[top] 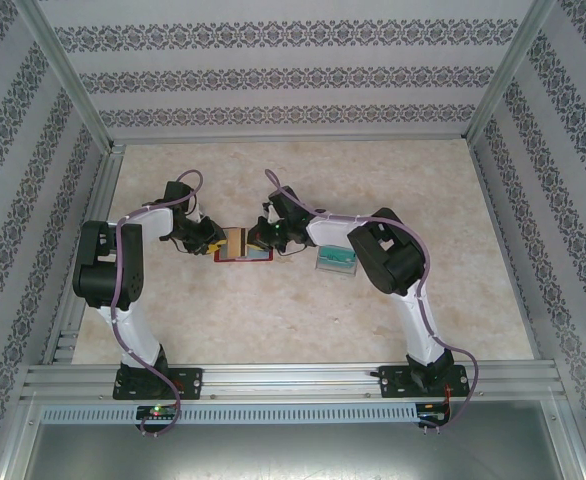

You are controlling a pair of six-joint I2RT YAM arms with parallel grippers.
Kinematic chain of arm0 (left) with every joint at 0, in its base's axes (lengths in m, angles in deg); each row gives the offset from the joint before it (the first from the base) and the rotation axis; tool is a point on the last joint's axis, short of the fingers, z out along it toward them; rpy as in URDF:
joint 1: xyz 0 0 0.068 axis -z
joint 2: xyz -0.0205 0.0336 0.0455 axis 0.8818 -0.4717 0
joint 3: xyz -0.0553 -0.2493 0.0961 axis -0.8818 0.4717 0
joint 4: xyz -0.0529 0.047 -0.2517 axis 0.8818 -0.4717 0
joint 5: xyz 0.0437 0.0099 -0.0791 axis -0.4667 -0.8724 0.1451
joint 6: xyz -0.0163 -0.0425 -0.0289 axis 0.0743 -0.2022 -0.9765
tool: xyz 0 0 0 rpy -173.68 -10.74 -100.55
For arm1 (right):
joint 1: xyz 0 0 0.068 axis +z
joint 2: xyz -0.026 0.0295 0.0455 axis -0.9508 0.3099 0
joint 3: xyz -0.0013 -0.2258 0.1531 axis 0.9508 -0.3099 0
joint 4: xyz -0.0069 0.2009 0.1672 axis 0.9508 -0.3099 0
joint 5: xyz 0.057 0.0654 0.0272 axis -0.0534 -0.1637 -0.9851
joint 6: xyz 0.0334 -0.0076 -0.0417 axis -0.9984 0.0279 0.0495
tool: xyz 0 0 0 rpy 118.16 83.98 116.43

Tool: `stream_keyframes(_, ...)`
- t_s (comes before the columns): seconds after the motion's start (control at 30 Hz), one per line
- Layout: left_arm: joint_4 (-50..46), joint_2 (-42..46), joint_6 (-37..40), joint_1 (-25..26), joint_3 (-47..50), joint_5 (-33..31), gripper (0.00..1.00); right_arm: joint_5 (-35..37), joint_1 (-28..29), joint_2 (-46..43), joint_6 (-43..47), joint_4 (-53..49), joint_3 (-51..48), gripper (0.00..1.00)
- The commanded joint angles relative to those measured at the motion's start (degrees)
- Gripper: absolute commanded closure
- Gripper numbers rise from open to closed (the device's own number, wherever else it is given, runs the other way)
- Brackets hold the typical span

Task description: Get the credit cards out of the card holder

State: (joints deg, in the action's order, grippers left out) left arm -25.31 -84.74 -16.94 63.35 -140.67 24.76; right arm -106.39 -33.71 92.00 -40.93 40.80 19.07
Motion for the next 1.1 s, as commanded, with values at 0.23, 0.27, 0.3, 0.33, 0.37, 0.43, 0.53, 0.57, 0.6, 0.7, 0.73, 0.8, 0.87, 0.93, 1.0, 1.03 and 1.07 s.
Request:
stream_keyframes(0.23,-2.77,-1.77,1.15,0.35,0.25,-1.06,0.86,-0.37,0.86,1.73,0.29,-1.0,3.51,0.78)
stream_keyframes(0.27,-2.82,-1.89,1.15,0.35,0.22,-1.04,0.89,-0.24,0.88,1.97,0.2,-1.04,3.69,0.77)
stream_keyframes(0.3,-2.89,-1.93,1.15,0.35,0.29,-1.03,0.9,-0.15,0.98,2.11,0.2,-1.09,3.85,0.77)
stream_keyframes(0.33,-2.9,-1.95,1.15,0.35,0.23,-0.99,0.9,-0.14,1.01,2.4,0.12,-1.19,4.08,0.77)
stream_keyframes(0.37,-2.9,-1.97,1.23,0.35,0.28,-0.97,0.9,-0.13,1.05,2.66,0.03,-1.25,4.26,0.77)
stream_keyframes(0.43,-2.9,-1.98,1.23,0.35,0.21,-0.97,0.9,-0.19,1.28,2.98,0.02,-1.38,4.61,0.77)
stream_keyframes(0.53,-2.99,-2.01,1.32,0.35,0.2,-0.89,0.91,-0.1,1.4,3.46,0.0,-1.63,5.41,0.77)
stream_keyframes(0.57,-3.08,-2.01,1.41,0.35,0.04,-0.87,0.91,-0.06,1.4,3.56,0.02,-1.65,5.53,0.78)
stream_keyframes(0.6,-3.17,-1.96,1.49,0.35,0.02,-0.84,0.91,-0.1,1.53,3.61,-0.05,-1.62,5.63,0.79)
stream_keyframes(0.7,-3.41,-1.97,1.61,0.35,-0.23,-0.79,0.92,-0.1,1.49,3.73,-0.22,-1.38,5.72,0.9)
stream_keyframes(0.73,-3.51,-1.96,1.67,0.36,-0.18,-0.8,0.92,0.07,1.49,3.65,-0.24,-1.29,5.56,0.98)
stream_keyframes(0.8,-3.69,-1.85,1.83,0.35,-0.27,-0.96,0.92,0.51,1.36,3.13,-0.24,-1.13,4.84,1.0)
stream_keyframes(0.87,-3.98,-1.69,2.01,0.35,-0.4,-1.23,0.92,0.79,1.08,2.2,-0.11,-0.75,3.79,1.0)
stream_keyframes(0.93,-4.39,-1.69,2.25,0.35,-0.54,-1.41,0.92,1.3,0.62,0.99,0.32,-0.76,2.56,1.0)
stream_keyframes(1.0,-4.53,-1.7,2.37,0.35,-0.62,-1.53,0.92,1.56,0.0,-0.49,0.96,-0.49,1.11,1.0)
stream_keyframes(1.03,-4.57,-1.72,2.36,0.35,-0.65,-1.59,0.93,1.64,-0.36,-1.25,1.28,-0.59,0.45,1.0)
stream_keyframes(1.07,-4.65,-1.67,2.46,0.35,-0.65,-1.59,0.93,1.87,-0.67,-2.13,1.72,-0.67,-0.38,1.0)
